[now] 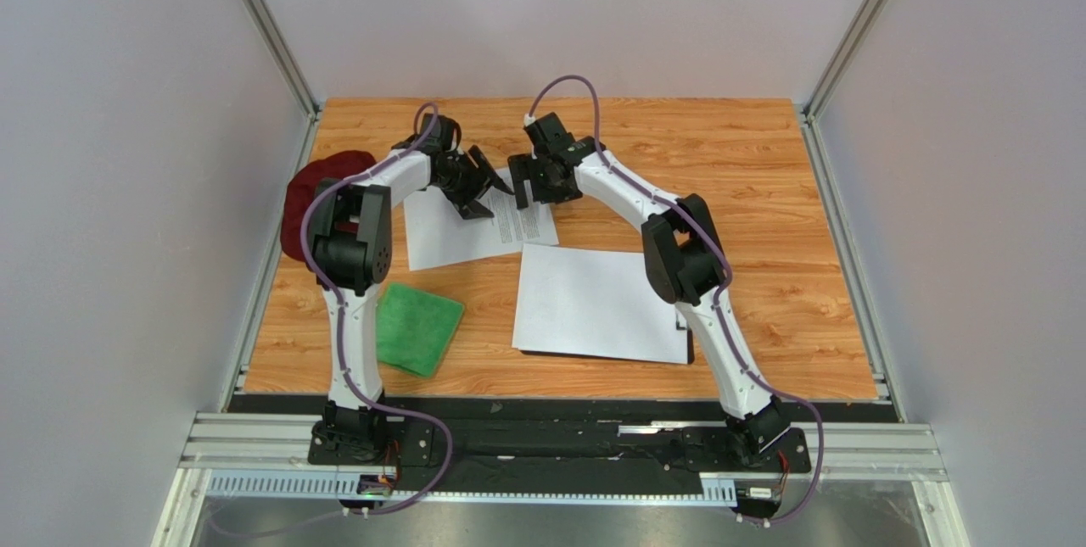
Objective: Put the files into the folder
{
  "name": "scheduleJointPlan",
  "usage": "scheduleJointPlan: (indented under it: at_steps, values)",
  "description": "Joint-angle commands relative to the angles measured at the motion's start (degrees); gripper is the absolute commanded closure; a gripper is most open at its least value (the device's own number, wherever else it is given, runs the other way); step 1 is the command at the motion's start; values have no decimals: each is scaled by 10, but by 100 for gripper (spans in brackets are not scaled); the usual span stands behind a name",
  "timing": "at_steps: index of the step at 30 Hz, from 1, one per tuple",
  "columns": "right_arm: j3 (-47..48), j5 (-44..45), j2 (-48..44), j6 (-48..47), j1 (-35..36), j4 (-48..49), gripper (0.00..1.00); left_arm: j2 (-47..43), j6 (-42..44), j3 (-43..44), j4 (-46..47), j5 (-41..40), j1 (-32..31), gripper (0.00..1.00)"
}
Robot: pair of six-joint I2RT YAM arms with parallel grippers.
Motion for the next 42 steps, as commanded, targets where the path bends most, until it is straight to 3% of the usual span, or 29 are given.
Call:
scheduleJointPlan:
  at_steps: [1, 11, 19, 24, 31, 37, 40, 42]
  values:
    - [-36, -82, 3, 46, 3, 19, 13, -5, -5, -22, -3, 7, -4, 27]
    - [-96, -180, -11, 71, -9, 124, 13, 7, -8, -4, 4, 25, -3, 27]
    - [-201, -368, -70, 105, -37, 275, 11, 5, -5, 1, 4, 32, 0, 27]
    - [-302, -434, -107, 211, -49, 439, 11, 5, -5, 3, 10, 40, 1, 27]
    - [-355, -456, -106, 380, -74, 606, 11, 3, -4, 0, 14, 46, 2, 27]
    - [-339, -417, -110, 341, -73, 535, 21, 0, 10, 8, 17, 57, 3, 27]
    - [-317, -394, -103, 287, -74, 478, 37, -21, 36, 18, 22, 49, 4, 24]
    - [-264, -396, -85, 266, -72, 430, 58, -36, 48, 23, 24, 42, 7, 23]
